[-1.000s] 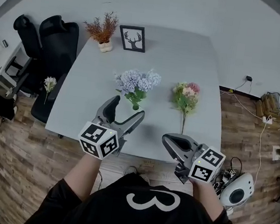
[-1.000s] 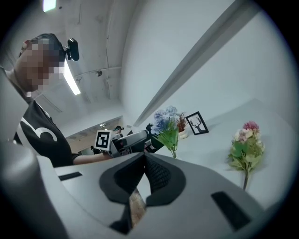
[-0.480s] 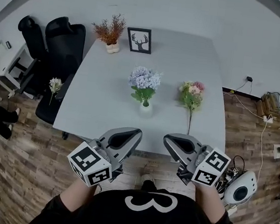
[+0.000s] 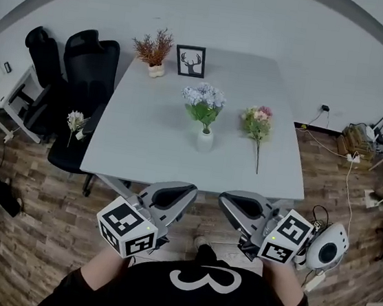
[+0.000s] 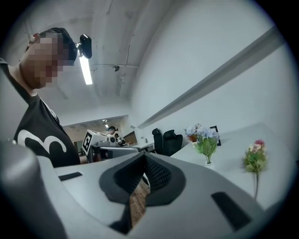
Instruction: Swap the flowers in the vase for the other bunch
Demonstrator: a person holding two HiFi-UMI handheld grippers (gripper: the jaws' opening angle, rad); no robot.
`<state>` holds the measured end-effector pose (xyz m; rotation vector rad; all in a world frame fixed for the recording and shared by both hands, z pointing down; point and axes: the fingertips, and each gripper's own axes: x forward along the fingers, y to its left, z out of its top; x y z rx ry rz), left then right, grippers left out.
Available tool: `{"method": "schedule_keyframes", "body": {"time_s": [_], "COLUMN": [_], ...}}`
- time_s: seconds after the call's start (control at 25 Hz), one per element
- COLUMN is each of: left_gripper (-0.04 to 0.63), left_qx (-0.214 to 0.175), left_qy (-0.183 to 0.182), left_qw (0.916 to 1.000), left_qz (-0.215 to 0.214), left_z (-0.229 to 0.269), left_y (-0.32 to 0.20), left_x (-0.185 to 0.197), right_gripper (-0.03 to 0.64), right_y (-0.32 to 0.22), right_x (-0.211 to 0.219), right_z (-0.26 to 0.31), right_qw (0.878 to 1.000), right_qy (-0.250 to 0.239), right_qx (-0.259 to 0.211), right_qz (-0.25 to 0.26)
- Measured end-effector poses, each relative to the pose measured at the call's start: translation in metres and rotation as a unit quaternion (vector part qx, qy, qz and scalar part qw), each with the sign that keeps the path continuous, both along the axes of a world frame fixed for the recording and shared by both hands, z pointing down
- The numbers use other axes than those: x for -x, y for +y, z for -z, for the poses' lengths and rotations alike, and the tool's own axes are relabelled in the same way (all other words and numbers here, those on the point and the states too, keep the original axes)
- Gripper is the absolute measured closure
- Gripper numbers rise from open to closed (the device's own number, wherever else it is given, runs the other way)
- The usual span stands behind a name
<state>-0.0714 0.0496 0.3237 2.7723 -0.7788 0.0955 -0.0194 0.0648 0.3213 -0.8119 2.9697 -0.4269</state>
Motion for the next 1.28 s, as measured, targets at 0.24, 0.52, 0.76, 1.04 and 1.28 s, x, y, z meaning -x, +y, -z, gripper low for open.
{"method": "schedule_keyframes", "body": {"time_s": [0.24, 0.52, 0.76, 1.04, 1.28], "left_gripper": [0.584, 0.584, 0.584, 0.584, 0.584], "left_qx": [-0.01, -0.019, -0.019, -0.024, -0.024], "left_qy": [-0.001, 0.009, 0.016, 0.015, 0.016], "left_qw": [0.9999, 0.9994, 0.9994, 0.9995, 0.9996], "left_qz": [-0.009, -0.026, -0.023, -0.013, -0.006], "left_z": [0.005, 0.007, 0.011, 0.01, 0.014], "left_y": [0.028, 0.053, 0.055, 0.06, 0.056], "left_x": [0.013, 0.008, 0.018, 0.028, 0.035], "right_gripper": [0.609, 0.611, 0.611, 0.611, 0.611], "right_y": [0.031, 0.054, 0.057, 0.059, 0.054], "right_x": [0.009, 0.007, 0.019, 0.031, 0.038], "right_z": [0.001, -0.003, -0.005, -0.002, 0.002], "right_qw": [0.999, 0.999, 0.999, 0.999, 0.999], "right_qy": [-0.003, 0.013, 0.017, 0.025, 0.029], "right_qx": [-0.004, -0.011, -0.008, -0.014, -0.016], "right_qz": [-0.033, -0.048, -0.039, -0.027, -0.019]}}
